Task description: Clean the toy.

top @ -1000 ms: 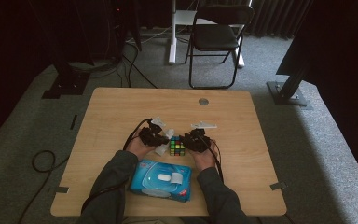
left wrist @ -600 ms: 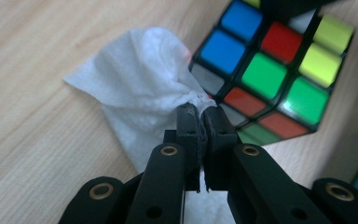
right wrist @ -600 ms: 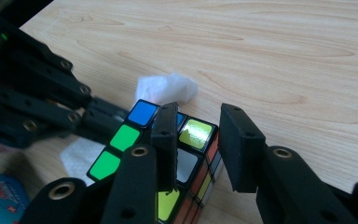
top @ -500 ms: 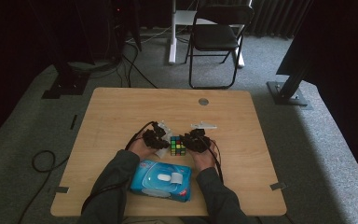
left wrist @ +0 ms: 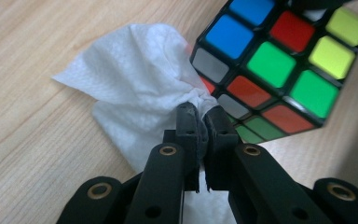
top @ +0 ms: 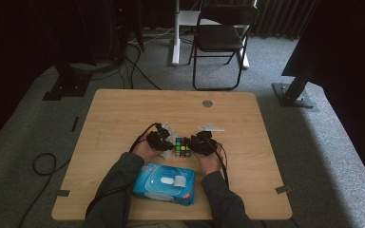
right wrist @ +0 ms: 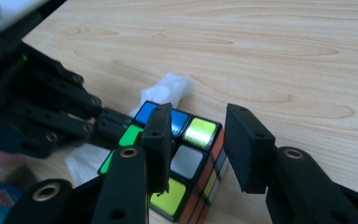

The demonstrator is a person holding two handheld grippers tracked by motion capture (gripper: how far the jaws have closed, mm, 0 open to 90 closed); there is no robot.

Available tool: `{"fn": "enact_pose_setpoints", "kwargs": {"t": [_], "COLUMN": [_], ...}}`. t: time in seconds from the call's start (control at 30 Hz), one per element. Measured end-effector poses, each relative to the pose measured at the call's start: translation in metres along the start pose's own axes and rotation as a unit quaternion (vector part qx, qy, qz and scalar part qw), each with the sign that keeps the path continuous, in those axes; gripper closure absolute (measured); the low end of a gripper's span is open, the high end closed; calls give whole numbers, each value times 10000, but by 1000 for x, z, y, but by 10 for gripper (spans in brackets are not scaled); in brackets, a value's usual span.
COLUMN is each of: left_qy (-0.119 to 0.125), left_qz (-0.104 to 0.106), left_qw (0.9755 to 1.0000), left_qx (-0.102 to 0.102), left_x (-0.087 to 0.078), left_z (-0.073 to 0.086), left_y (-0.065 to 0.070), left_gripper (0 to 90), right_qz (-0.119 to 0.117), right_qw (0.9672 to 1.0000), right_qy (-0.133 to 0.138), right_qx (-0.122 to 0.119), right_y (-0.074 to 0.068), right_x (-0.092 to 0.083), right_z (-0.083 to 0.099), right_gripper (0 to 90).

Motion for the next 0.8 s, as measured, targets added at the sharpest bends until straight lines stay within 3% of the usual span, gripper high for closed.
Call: {"fn": "enact_pose_setpoints", "kwargs": {"t": [0.13,0.2,0.3,0.5,0.6,0.8], "left_qy": [233,414,514,242,199,-116], "left_qz": [17,136,194,332,347,161], "left_qw": [9997,9990,9984,9984,9986,9990], "left_qx": [27,-14,122,386,356,413], "left_x": [-13,-21,-31,-27,-24,-12], "left_z": [-2,-5,-9,-9,-9,-7], "left_y": [3,6,11,20,19,16], "left_gripper": [862,861,862,863,864,866], "right_qz": [50,6,-75,-102,-126,-164], "right_qw": [10000,10000,9999,9999,9998,9998], "right_qy": [-62,-70,-79,-100,-97,-78], "right_qx": [-6,21,41,67,82,81], "right_y": [1,2,1,1,1,0], "right_x": [-2,-4,-7,-8,-8,-8], "right_z": [3,6,10,12,12,12], "right_gripper": [602,598,598,621,628,651]}}
Point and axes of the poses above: each handheld gripper's, and its own axes: x roughly forward along the jaws, z roughly out of its underside, y roughly to its right, the point moved 6 cm from there along x, roughly forward along the jaws, and after that the axes turned 4 degrees about z, right-handed, at the moved point
